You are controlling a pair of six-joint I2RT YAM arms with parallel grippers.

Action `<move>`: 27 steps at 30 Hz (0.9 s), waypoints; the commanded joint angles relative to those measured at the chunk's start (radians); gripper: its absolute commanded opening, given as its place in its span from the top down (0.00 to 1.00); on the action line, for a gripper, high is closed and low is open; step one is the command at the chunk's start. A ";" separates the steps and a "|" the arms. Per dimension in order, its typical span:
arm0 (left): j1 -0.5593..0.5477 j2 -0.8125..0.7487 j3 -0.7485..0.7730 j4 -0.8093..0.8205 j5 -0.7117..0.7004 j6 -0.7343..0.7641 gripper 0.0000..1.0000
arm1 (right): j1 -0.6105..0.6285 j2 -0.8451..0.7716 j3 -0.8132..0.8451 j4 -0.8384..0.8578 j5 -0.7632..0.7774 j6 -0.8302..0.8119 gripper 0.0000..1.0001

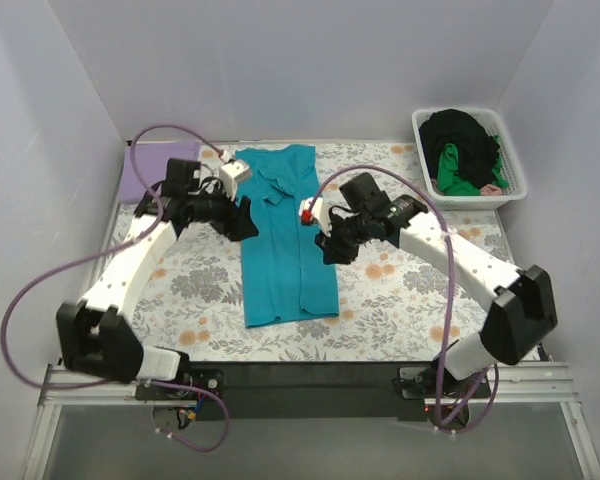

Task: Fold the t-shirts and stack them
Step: Fold the tshirt

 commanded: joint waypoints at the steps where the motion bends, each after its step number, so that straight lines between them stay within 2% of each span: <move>1: -0.018 -0.189 -0.221 -0.041 0.134 0.303 0.43 | 0.052 -0.102 -0.152 -0.022 0.072 -0.170 0.65; 2: -0.022 -0.259 -0.259 -0.087 0.136 0.355 0.43 | 0.081 -0.153 -0.188 -0.003 0.095 -0.210 0.65; 3: -0.038 -0.291 -0.300 -0.116 0.145 0.479 0.43 | 0.101 -0.177 -0.229 0.015 0.107 -0.231 0.64; 6: -0.079 -0.395 -0.437 -0.193 0.150 0.637 0.44 | 0.184 -0.278 -0.401 0.150 0.156 -0.313 0.63; 10: -0.221 -0.511 -0.628 -0.185 0.092 0.724 0.44 | 0.298 -0.346 -0.590 0.329 0.182 -0.397 0.65; 11: -0.222 -0.519 -0.649 -0.181 0.078 0.726 0.44 | 0.313 -0.343 -0.590 0.330 0.184 -0.408 0.65; 15: -0.390 -0.533 -0.719 -0.141 0.003 0.694 0.44 | 0.356 -0.311 -0.668 0.409 0.193 -0.463 0.66; 18: -0.450 -0.524 -0.747 -0.066 -0.065 0.628 0.44 | 0.373 -0.288 -0.714 0.480 0.228 -0.480 0.67; 24: -0.461 -0.499 -0.767 -0.009 -0.100 0.581 0.44 | 0.373 -0.268 -0.736 0.540 0.268 -0.475 0.68; 27: -0.461 -0.521 -0.784 0.005 -0.112 0.584 0.44 | 0.373 -0.306 -0.736 0.534 0.268 -0.463 0.64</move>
